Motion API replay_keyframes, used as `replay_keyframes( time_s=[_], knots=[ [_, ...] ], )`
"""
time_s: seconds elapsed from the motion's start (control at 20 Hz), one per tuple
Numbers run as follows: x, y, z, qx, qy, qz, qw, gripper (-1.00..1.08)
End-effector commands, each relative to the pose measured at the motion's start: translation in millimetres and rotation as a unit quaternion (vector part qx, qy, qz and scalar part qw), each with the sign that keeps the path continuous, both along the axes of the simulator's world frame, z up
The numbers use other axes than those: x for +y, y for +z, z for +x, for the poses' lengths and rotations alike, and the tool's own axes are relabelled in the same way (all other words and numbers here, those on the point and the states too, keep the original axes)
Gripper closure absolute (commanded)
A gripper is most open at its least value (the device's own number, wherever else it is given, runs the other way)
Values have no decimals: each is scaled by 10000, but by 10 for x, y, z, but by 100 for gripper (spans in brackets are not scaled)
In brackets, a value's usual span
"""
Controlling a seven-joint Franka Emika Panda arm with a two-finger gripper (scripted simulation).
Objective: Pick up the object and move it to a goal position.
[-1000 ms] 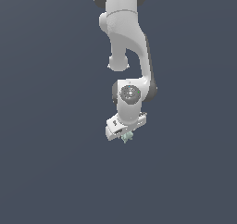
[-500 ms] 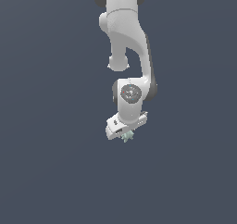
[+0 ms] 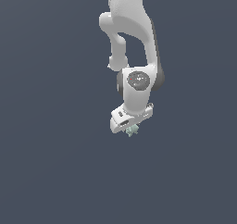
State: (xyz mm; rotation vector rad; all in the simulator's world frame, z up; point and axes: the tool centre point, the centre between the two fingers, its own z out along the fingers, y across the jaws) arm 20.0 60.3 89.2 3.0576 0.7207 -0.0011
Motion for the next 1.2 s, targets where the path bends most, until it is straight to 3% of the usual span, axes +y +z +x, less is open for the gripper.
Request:
replay_keyframes(
  time_s=[0.0,1.15],
  knots=[
    [94,199,-46,-6,4,-3,10000,108],
    [1245,2706,-613,-4,7,-6,10000,108]
  ],
)
